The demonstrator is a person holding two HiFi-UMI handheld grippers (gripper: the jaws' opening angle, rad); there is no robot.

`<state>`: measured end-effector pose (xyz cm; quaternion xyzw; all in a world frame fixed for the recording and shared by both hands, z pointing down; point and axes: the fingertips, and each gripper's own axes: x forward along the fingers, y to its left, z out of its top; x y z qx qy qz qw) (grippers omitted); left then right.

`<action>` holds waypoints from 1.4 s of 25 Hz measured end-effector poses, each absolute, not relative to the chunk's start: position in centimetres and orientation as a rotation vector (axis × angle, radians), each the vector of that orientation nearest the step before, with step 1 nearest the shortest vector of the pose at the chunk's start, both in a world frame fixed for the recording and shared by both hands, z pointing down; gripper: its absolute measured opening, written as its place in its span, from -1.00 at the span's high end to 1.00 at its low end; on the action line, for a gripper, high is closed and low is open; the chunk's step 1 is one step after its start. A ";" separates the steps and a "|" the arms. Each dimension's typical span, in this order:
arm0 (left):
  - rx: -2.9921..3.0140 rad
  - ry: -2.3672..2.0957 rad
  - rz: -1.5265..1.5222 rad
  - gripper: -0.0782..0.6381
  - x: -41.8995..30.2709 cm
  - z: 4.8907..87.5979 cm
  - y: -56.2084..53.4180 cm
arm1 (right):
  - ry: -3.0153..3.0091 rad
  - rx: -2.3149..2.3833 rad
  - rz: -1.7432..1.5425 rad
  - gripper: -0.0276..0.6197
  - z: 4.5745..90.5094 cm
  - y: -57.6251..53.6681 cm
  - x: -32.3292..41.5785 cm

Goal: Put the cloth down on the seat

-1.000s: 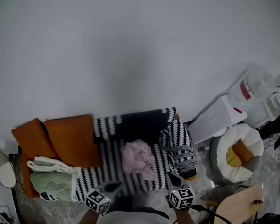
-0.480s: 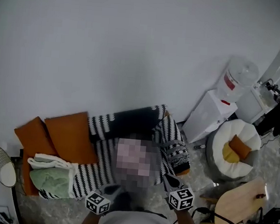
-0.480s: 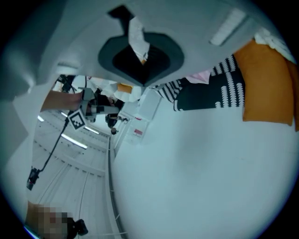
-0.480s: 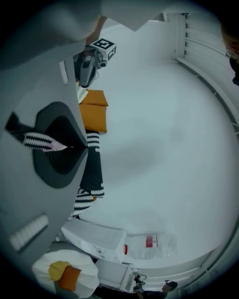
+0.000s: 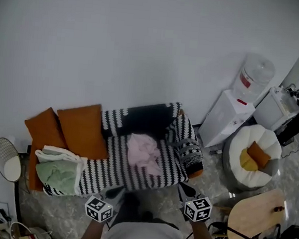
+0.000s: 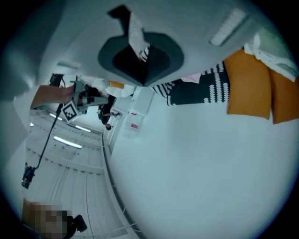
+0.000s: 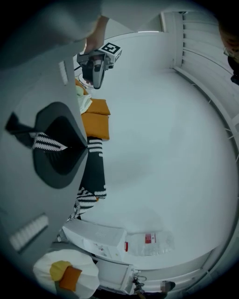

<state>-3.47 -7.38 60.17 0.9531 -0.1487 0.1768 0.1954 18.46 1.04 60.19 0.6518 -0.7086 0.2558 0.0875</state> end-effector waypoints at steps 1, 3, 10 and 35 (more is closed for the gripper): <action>2.676 -0.424 0.497 0.79 -4.0 59.8 -6.7 | -2.115 1.942 0.757 0.91 59.9 1.7 18.1; 2.688 -0.437 0.509 0.79 -4.9 59.1 -5.3 | -2.123 1.949 0.743 0.91 59.2 2.8 17.5; 2.704 -0.447 0.501 0.79 -6.9 57.7 -3.1 | -2.149 2.025 0.703 0.91 56.9 5.1 16.1; 2.756 -0.293 0.525 0.79 -13.9 55.5 -6.4 | -2.129 2.082 0.665 0.91 54.4 2.2 6.8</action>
